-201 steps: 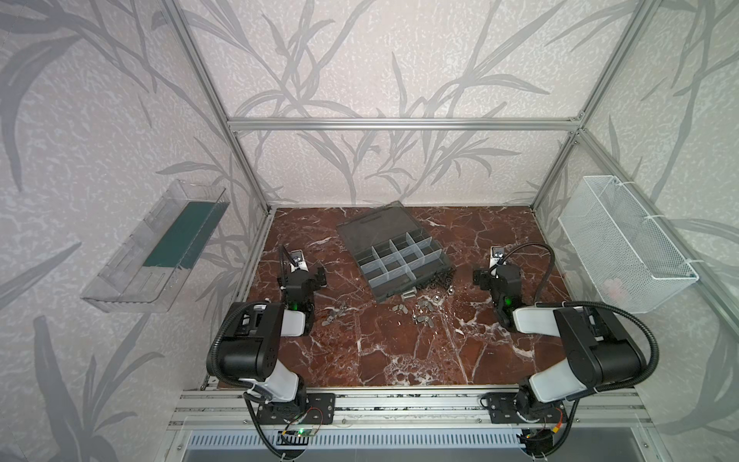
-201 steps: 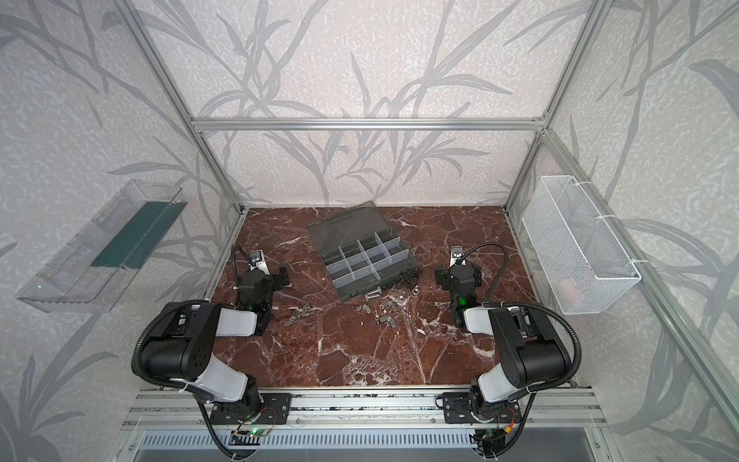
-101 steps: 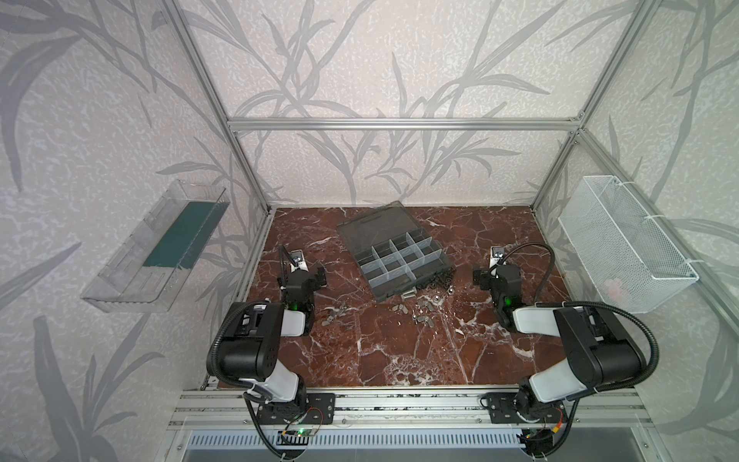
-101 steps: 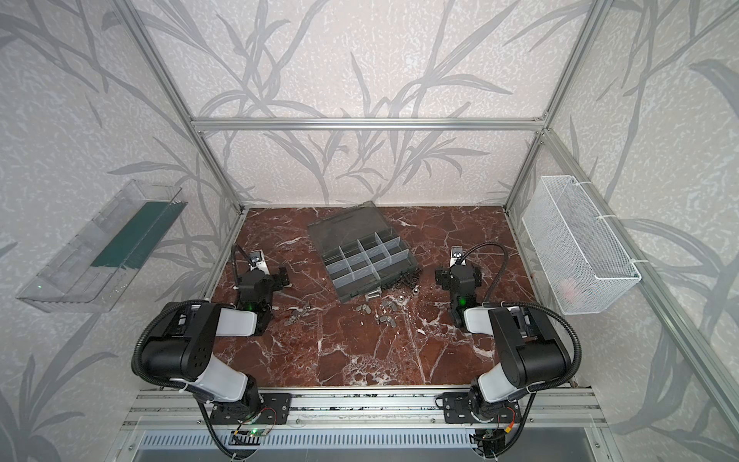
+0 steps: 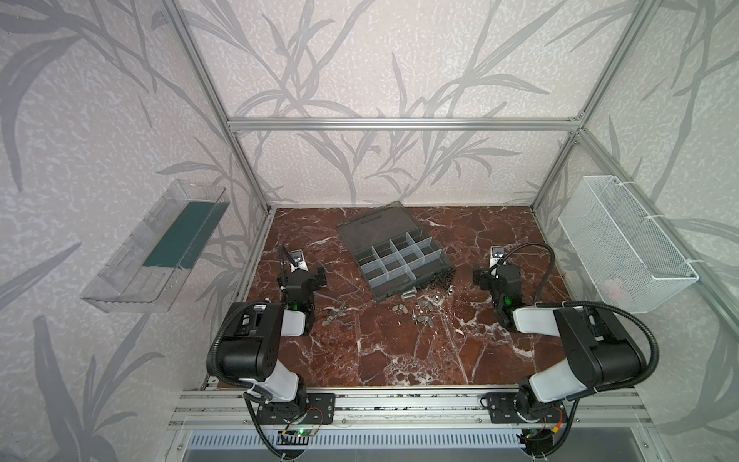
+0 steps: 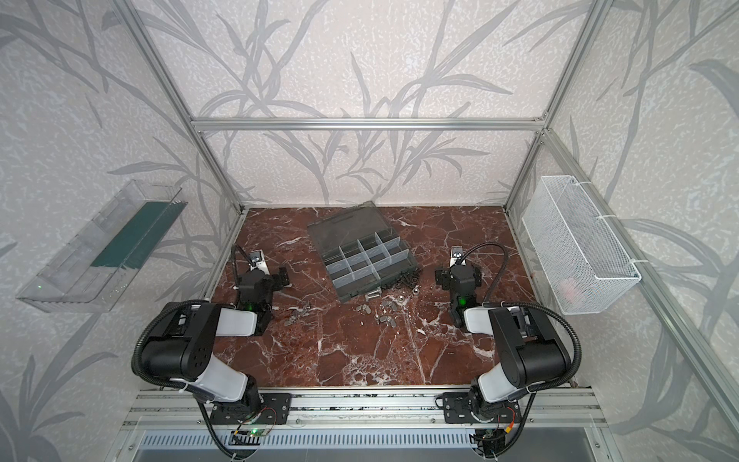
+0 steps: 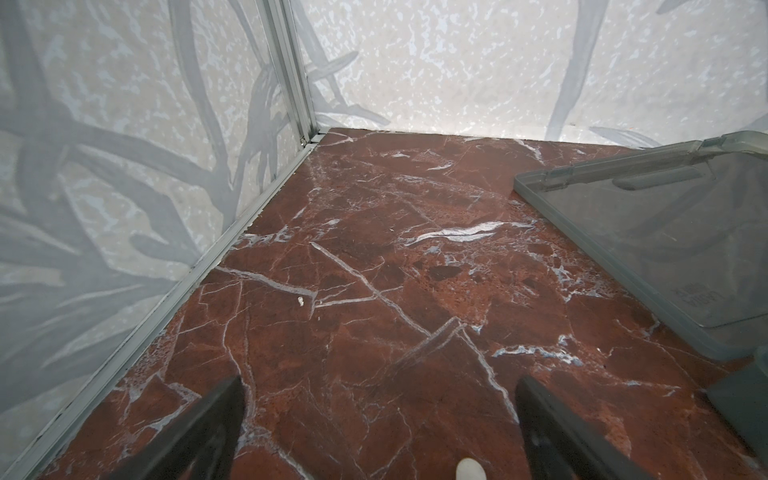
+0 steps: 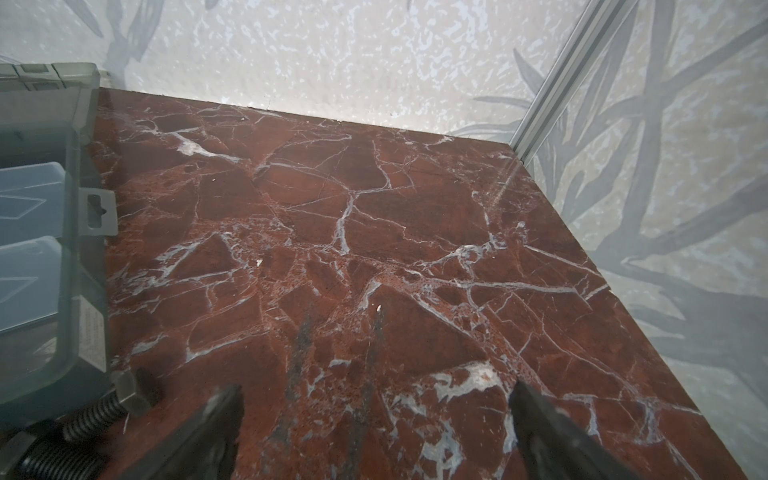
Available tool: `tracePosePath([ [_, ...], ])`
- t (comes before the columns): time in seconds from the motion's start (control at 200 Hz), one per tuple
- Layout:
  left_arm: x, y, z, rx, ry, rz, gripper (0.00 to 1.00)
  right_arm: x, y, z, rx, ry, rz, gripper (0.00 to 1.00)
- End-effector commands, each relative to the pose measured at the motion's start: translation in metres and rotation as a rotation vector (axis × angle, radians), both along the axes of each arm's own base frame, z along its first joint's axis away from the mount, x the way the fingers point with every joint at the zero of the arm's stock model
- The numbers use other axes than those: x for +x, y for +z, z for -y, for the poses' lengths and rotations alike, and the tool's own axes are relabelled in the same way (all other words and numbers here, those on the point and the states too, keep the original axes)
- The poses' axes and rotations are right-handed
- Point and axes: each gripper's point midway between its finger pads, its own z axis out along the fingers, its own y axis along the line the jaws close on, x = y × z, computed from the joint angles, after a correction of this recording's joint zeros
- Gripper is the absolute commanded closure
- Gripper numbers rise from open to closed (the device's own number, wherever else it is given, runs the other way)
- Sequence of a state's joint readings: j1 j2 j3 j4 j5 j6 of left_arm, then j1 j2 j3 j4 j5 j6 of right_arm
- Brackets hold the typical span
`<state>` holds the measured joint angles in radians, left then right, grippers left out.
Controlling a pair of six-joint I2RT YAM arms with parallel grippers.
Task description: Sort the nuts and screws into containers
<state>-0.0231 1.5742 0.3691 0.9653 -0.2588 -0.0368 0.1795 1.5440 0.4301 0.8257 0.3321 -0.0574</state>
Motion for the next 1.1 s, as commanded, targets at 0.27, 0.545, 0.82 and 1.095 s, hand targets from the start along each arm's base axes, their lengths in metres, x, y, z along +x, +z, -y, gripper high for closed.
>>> tracePosePath([
  [0.27, -0.007, 0.020, -0.010, 0.018, 0.069, 0.020, 0.01, 0.004, 0.006, 0.002, -0.006, -0.011, 0.024, 0.01],
  [0.545, -0.005, 0.013, -0.005, 0.033, 0.037, 0.028, 0.01, -0.009, 0.017, 0.009, 0.005, -0.046, 0.082, 0.01],
  [0.82, -0.007, 0.008, -0.007, 0.031, 0.053, 0.041, 0.01, -0.008, 0.014, 0.016, 0.000, -0.090, 0.081, 0.01],
  [1.095, -0.010, 0.021, -0.002, 0.043, 0.031, 0.062, 0.01, -0.014, 0.037, 0.018, -0.008, -0.101, 0.103, 0.01],
])
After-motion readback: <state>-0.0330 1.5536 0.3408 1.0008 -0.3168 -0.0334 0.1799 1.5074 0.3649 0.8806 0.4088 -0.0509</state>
